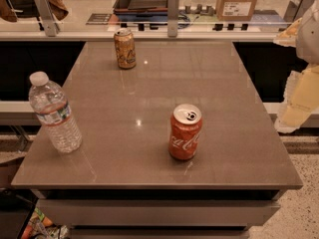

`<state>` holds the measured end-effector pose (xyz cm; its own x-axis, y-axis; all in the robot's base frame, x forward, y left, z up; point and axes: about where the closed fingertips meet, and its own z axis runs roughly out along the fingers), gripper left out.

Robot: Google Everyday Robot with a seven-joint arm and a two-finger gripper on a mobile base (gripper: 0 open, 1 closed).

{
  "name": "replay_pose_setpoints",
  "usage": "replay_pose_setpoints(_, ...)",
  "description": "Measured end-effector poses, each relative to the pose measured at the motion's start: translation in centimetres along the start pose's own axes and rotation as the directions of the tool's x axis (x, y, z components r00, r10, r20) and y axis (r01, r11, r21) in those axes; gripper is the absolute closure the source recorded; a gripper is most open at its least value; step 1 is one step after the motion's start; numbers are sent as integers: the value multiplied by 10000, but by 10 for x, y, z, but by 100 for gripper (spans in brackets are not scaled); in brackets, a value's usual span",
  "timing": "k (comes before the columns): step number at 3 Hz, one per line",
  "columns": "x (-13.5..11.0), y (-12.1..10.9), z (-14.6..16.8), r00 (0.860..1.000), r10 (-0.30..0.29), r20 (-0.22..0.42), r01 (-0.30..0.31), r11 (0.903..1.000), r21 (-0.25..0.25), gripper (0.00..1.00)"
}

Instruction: Knock orange can over

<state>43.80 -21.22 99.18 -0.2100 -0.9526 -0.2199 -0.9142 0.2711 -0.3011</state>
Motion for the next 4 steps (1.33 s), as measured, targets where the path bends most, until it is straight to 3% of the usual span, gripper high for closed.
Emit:
replay_pose_setpoints(2, -4, -6, 0, 9996, 73, 273, -77, 9999, 140, 0)
replay_pose_setpoints(3, -15, -14, 9, 9928, 498, 1087, -541, 9978, 374, 0)
replay_pose_setpoints(4, -39, -24, 25, 9578, 1142, 2637, -1372, 9881, 703, 0)
